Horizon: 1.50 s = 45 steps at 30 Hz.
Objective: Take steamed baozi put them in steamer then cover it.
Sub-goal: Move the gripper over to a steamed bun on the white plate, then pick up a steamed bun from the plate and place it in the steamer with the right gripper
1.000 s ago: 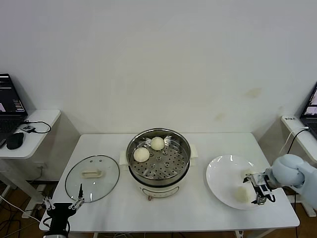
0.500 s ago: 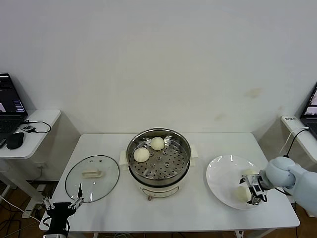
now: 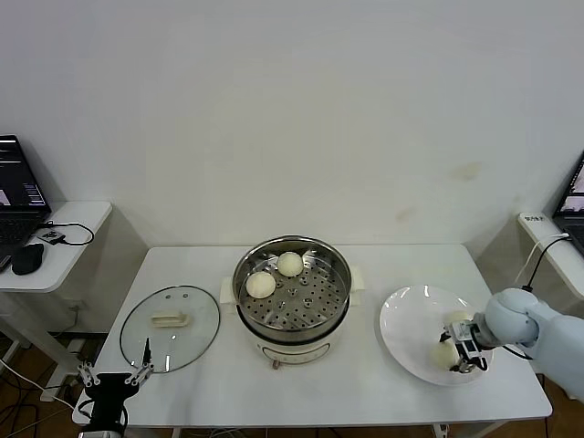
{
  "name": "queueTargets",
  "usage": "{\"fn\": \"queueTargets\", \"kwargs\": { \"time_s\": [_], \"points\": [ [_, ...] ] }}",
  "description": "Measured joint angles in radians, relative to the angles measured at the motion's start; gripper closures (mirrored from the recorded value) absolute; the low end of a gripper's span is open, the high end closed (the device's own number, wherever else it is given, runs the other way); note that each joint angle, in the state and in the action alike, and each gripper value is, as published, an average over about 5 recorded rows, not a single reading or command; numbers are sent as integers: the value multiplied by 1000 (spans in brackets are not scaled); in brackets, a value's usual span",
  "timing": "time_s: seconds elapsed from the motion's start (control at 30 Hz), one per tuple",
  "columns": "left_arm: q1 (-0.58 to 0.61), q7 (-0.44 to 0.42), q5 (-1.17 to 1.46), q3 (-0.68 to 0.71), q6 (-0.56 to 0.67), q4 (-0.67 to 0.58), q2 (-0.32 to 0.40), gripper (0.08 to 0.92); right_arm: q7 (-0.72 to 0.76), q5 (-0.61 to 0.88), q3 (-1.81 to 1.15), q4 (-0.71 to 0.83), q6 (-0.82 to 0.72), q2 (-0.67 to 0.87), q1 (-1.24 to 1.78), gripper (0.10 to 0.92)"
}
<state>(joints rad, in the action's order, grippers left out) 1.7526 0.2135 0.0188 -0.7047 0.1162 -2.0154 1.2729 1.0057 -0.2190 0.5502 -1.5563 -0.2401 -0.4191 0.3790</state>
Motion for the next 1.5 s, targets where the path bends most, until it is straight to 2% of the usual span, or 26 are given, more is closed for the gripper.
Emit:
{"fn": "queueTargets", "kwargs": {
  "time_s": [0.3,0.73,1.07,1.5],
  "points": [
    [-2,1,2,-1,1,-1,-3,177,27,54,64,-28,-4,22,-147,389],
    [-4,1,4,3,0,-14,-4,177,49,196,251,-57,-28,-35,-556,389],
    [-3,2,14,-9,1,-12,-1,177,21,315,424,-66,-48,-200,-828,389],
    [2,1,20,-26,0,-21,7,177,-21,383,554,-42,-13,-447,-886,389]
  ]
}}
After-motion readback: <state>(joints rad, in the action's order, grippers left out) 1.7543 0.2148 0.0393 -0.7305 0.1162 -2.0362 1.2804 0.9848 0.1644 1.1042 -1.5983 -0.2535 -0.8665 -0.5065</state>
